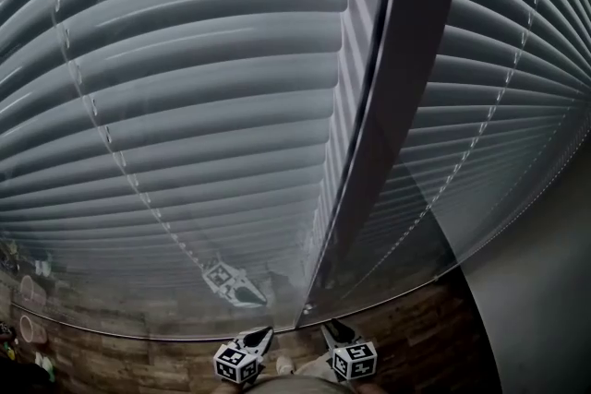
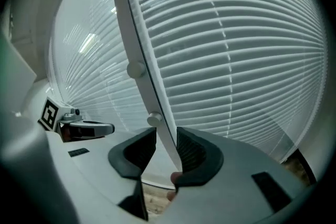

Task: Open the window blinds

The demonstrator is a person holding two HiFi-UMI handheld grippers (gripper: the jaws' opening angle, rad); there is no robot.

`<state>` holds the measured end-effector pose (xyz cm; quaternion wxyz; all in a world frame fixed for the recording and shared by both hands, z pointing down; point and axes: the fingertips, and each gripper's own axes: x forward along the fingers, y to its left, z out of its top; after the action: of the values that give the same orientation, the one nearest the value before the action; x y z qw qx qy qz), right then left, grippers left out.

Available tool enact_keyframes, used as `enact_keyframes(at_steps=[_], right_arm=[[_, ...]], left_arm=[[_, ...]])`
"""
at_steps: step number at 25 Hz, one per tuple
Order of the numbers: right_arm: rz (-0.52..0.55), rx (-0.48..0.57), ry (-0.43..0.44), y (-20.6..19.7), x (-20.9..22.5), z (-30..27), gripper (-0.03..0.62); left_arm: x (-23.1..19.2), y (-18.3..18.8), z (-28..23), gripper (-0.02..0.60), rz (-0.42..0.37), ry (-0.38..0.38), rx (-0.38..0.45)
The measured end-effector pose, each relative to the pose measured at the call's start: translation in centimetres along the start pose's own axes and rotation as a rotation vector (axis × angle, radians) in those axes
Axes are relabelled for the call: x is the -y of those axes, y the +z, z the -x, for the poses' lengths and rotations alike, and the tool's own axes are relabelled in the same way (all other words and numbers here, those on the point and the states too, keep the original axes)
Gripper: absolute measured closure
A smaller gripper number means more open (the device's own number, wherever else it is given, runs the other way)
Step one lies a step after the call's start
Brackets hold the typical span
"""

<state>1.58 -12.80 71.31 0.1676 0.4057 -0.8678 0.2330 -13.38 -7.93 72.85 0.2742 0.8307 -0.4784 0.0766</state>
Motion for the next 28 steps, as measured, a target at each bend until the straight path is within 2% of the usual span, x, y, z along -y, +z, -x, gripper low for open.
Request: enact_keyframes(at_steps=[2,6,9,13,17,19,23,28], right_arm=[[-0.029,-0.010,-0.033,-0.5,1.2,0.6,0.467],[-0.077,-0.117,-0.043,-2.9,2.7,1.5,0.467],[-0.074,-0.079,-0.073,-1.7,3.6,1.0,0.467],[-0.041,-0.051,-0.033,-0.4,2.1,0.9,0.467],[-0.039,-0.082,-0.068,-2.0,2.2,1.4,0.467],[-0.054,-0.096,-0.050,-2.5,1.7,1.5,0.467],[-0.037,-0.053,-0.065,1.0,2.1,2.2,0.467],[-0.044,-0.052,-0.091,3.1,3.9,4.1,0.467]], left_arm=[[0.1,-0.2,0.3,0.571,-0.002,0.000,0.000],[0.4,-0.3,1.0,0.571,-0.014,-0.003,-0.001],[-0.1,-0.3,1.0,0.571,-0.007,-0.013,0.000],[0.2,-0.4,1.2,0.571,-0.008,-0.033,0.007],[-0.1,-0.3,1.6,0.571,-0.021,-0.043,0.001],[-0.2,-0.3,1.5,0.570,-0.029,-0.047,-0.006],[0.5,1.6,1.4,0.570,-0.029,-0.046,0.009],[1.5,3.2,1.8,0.570,-0.017,-0.035,0.006]])
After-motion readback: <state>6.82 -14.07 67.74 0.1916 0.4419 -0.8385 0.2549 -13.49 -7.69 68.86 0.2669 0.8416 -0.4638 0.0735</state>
